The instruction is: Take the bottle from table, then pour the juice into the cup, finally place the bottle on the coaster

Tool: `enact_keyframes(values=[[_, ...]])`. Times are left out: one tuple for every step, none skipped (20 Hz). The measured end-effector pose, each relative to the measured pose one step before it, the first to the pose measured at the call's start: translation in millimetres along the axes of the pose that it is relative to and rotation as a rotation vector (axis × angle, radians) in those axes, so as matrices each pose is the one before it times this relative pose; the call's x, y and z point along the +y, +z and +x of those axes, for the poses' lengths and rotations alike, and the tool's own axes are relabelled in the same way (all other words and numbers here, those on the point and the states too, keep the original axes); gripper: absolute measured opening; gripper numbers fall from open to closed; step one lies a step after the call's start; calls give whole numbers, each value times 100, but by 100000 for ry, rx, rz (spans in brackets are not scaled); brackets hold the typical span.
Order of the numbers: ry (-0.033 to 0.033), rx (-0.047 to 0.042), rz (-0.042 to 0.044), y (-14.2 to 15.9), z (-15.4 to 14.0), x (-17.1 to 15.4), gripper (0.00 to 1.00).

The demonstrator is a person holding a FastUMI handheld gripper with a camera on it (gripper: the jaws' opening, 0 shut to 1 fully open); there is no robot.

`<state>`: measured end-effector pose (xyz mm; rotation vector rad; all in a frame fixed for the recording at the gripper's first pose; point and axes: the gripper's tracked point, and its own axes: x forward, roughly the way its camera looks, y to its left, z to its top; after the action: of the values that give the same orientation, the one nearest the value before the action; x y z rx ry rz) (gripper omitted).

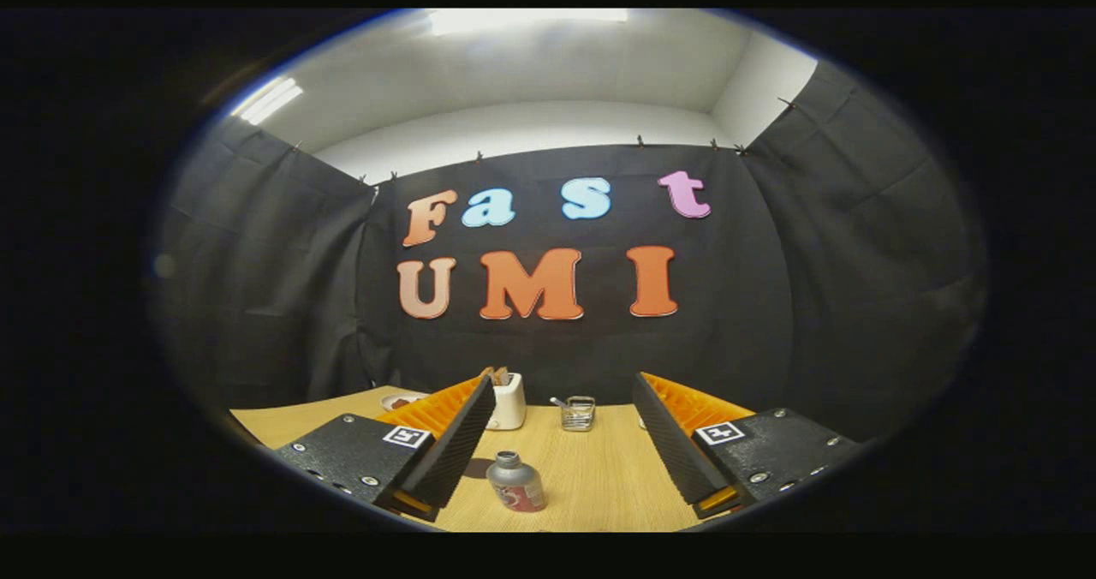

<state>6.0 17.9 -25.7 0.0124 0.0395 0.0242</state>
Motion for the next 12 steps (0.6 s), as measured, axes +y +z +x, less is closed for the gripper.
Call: enact_keyframes(values=[[163, 523, -1003, -525, 136, 267, 96], [590, 500, -900, -547, 78, 411, 97], [1171, 188, -497, -521, 66, 533, 97], [1114, 228, -115, -676, 73, 513, 97], [899, 670, 91, -827, 58, 400, 97], [668, 1090, 244, -1072, 146, 308, 97], [670, 1423, 278, -1132, 180, 238, 96], [374, 1579, 407, -1092, 258, 237, 96], [295, 1557, 563, -1084, 138, 63, 97], [349, 1443, 929, -1036, 254, 174, 97], [983, 1358, 1112, -943, 110, 268, 97], [1275, 916, 943, -1015, 203, 380, 97]])
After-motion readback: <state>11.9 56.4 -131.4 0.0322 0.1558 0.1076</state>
